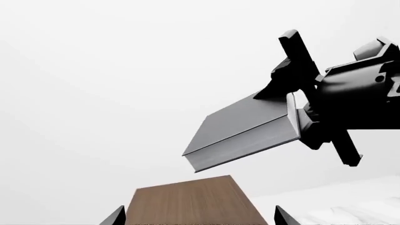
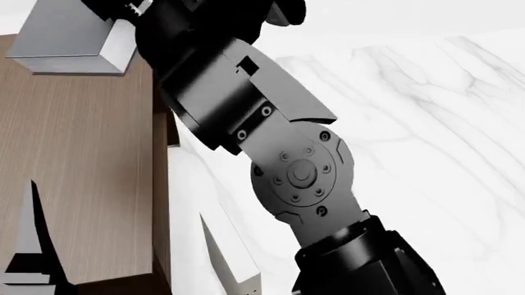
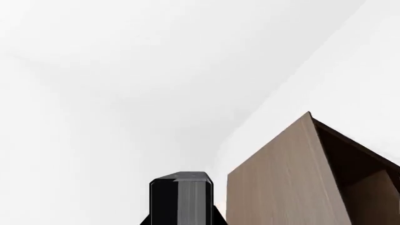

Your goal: Pick up the book in the middle and place it on the cabinet shelf.

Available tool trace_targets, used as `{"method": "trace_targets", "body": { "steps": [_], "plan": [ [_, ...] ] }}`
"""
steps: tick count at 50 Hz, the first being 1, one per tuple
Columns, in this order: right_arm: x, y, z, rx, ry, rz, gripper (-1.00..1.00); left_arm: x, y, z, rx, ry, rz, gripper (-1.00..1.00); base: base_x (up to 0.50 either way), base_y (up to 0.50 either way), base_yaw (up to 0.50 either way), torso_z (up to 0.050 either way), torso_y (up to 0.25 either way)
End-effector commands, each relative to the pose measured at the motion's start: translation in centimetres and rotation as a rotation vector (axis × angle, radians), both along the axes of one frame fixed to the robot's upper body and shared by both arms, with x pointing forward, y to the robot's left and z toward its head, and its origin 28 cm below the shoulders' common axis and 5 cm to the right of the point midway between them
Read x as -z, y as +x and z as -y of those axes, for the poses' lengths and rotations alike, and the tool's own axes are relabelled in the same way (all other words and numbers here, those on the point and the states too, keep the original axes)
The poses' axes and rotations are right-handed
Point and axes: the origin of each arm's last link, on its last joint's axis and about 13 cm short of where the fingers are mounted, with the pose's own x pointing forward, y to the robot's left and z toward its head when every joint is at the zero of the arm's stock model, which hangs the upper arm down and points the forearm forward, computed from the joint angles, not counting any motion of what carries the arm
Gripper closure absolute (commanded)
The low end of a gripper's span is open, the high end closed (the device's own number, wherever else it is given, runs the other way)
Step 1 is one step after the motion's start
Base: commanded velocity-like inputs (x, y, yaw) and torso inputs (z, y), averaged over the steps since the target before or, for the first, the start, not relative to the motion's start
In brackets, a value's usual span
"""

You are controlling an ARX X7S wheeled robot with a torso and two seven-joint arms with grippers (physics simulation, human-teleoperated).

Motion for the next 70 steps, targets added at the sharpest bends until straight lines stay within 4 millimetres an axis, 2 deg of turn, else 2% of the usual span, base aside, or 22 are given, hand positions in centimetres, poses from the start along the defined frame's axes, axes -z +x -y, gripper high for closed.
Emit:
{"method": "trace_targets", "body": {
  "steps": [1, 8, 24, 30, 48, 70],
  "plan": [
    [0.4, -1.3, -1.7, -0.118, 0.064, -0.016, 1.00, 0.0, 0.0, 0.0, 0.004, -0.003, -0.005, -1.00, 0.00, 0.00, 0.00, 0.000, 0.000],
    [2.1, -1.5, -2.8, -0.147, 0.014, -0.035, 1.00, 0.0, 0.0, -0.1, 0.000, -0.004, -0.003, -1.00, 0.00, 0.00, 0.00, 0.000, 0.001],
    [3.8, -1.9, -4.3, -0.179, -0.024, -0.057, 1.00, 0.0, 0.1, 0.0, 0.000, -0.003, -0.006, -1.00, 0.00, 0.00, 0.00, 0.000, 0.001],
    [4.5, -1.9, -4.3, -0.177, -0.022, -0.072, 1.00, 0.0, 0.1, 0.0, -0.002, -0.005, -0.006, -1.00, 0.00, 0.00, 0.00, 0.000, 0.002],
    [4.8, -2.0, -4.6, -0.170, -0.042, -0.073, 1.00, 0.0, 0.0, -0.1, -0.004, -0.005, -0.006, -1.00, 0.00, 0.00, 0.00, 0.001, 0.001],
    [6.2, -1.3, -4.4, -0.097, -0.092, -0.121, 1.00, 0.0, 0.1, -0.1, -0.006, -0.008, -0.004, -1.00, 0.00, 0.00, 0.00, 0.000, 0.001]
  ]
}}
